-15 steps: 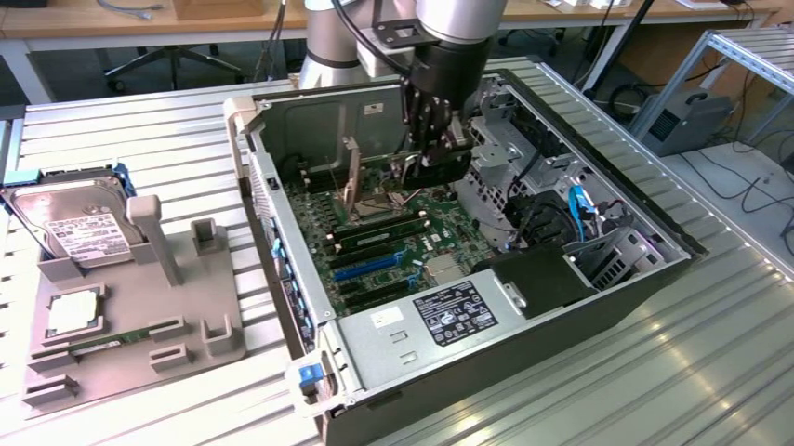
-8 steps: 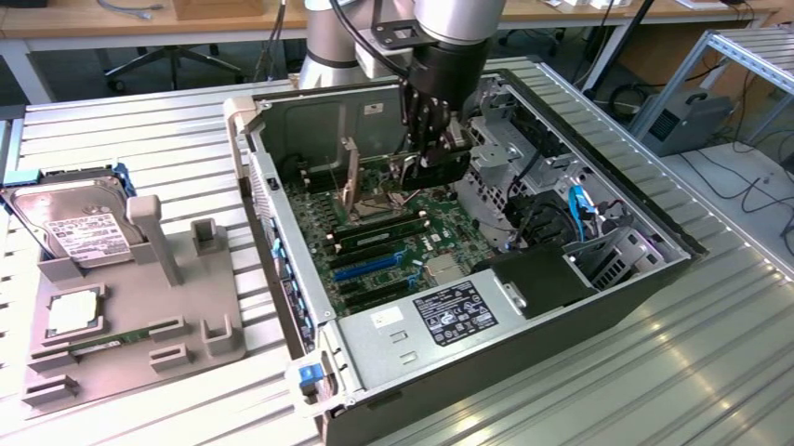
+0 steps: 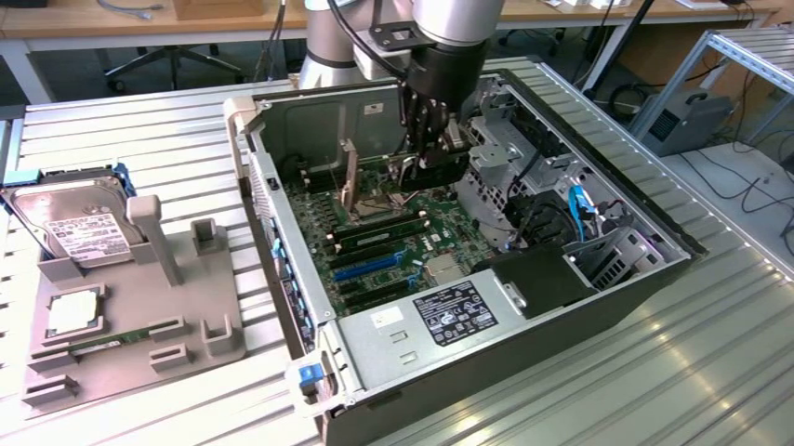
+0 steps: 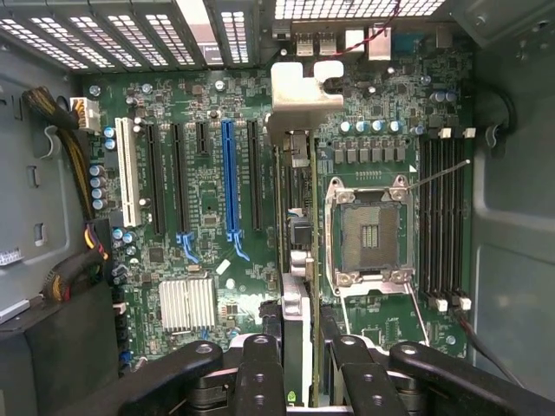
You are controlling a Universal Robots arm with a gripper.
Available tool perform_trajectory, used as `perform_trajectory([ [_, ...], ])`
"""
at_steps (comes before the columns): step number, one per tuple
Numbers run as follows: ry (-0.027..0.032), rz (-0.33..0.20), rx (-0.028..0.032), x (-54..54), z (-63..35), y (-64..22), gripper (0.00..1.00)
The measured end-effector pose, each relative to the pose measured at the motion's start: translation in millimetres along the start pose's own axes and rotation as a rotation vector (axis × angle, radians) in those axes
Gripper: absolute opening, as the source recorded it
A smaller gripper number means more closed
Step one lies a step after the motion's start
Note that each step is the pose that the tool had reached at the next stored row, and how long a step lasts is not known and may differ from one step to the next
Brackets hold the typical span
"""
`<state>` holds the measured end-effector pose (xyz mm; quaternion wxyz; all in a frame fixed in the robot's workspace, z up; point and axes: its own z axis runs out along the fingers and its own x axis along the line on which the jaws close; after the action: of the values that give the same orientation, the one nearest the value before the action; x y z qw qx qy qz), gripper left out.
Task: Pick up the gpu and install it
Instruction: 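Insert the gpu into the slot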
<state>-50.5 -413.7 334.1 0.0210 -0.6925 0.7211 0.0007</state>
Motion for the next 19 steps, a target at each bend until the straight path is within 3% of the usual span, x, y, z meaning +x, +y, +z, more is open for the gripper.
perform_trajectory([
  [19,0.0,0.0,0.0,2.1,4.1,4.7,0.27],
])
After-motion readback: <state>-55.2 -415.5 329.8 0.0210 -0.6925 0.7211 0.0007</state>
